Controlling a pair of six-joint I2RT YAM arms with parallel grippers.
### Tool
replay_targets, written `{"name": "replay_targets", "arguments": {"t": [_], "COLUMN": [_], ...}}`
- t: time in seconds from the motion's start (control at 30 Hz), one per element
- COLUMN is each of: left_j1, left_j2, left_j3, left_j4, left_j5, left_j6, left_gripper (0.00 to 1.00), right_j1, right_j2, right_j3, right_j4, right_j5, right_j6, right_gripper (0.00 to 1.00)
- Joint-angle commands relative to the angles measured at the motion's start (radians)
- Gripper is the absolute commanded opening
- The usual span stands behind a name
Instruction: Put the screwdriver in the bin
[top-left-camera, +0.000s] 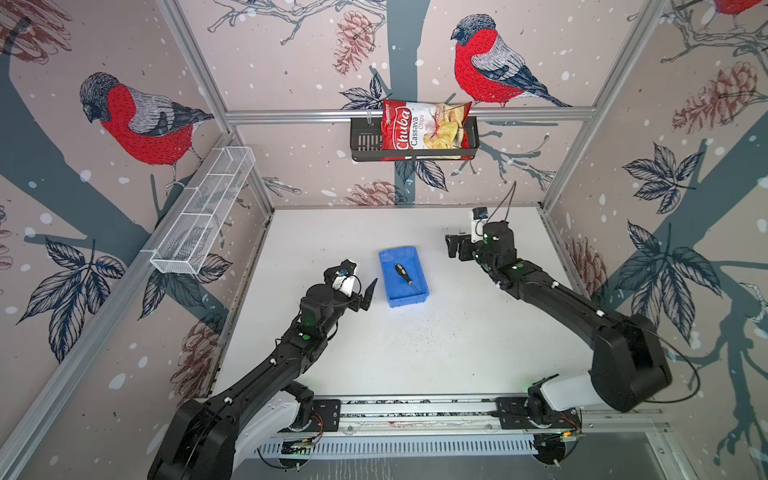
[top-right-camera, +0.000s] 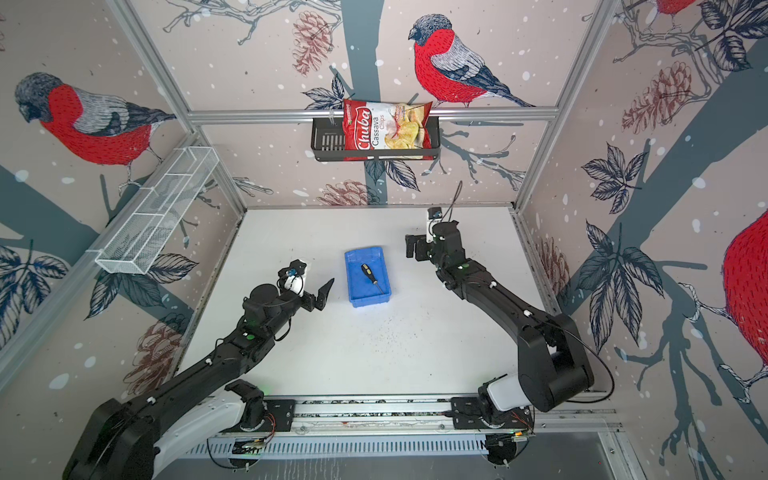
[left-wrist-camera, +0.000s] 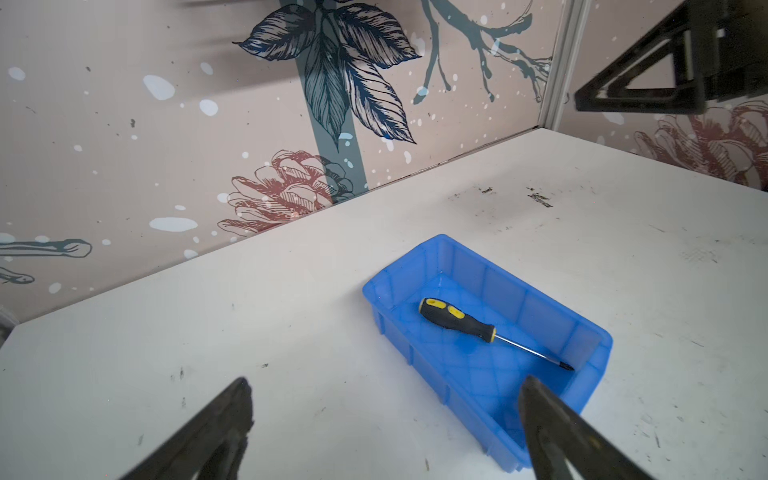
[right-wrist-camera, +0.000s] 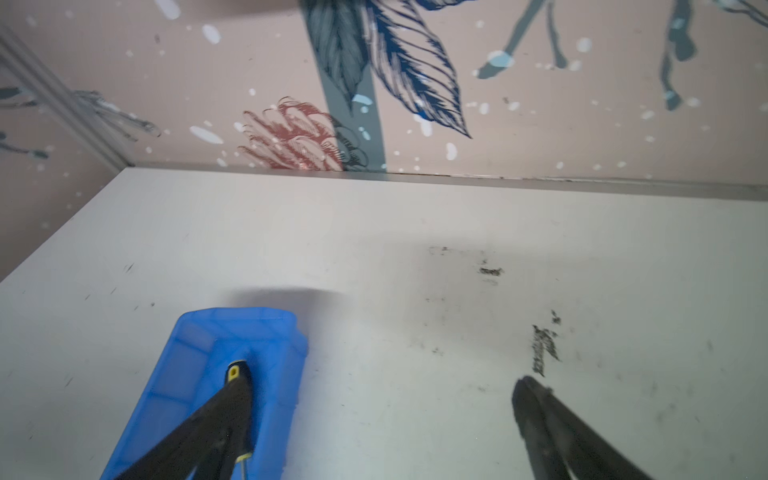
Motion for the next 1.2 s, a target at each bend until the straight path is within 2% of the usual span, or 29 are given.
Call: {"name": "replay_targets", "arguments": {"t": [0.0, 0.1, 0.27, 0.37, 0.5, 0.77, 0.93, 1.17], "left_j1": [0.033, 0.090, 0.175, 0.198, 0.227, 0.273, 0.294, 0.325], "left_j2": [0.018, 0.033, 0.064, 0.098, 0.158, 0.250, 0.331, 0.408], "left_j3": [-0.011, -0.055, -0.156, -0.199, -0.234, -0.238, -0.242, -0.223], "left_j4": [0.098, 0.193, 0.355, 0.434, 0.535, 0.618, 0.730, 0.798], "left_j5": [-0.073, -0.119, -0.207, -0.295, -0.323, -0.277, -0.257, -0.238], "left_j6": [0.000, -0.009, -0.027, -0.029, -0.037, -0.044, -0.054, -0.072], "left_gripper": [0.98, 0.98, 0.99, 0.99, 0.99, 0.99, 0.99, 0.99], "right_j1": [-0.058, -0.096, -0.182, -0.234, -0.270, -0.305, -0.315, -0.340], "right_j2": [-0.068, -0.144, -0.256, -0.311, -0.343, -0.250, -0.149, -0.027], "right_j3": [-0.089, -0.207, -0.376, -0.493, -0.627, -0.706, -0.715, -0.692], "right_j4": [0.127, 0.219, 0.297, 0.375, 0.535, 0.752, 0.875, 0.955], "right_j5": [0.043, 0.146, 0.233, 0.255, 0.283, 0.249, 0.250, 0.207], "right_j6": [0.054, 0.023, -0.024, -0.050, -0.050, -0.072, -0.084, -0.112], "right_gripper": [1.00, 1.00, 1.00, 1.00, 0.99, 0.99, 1.00, 0.99]}}
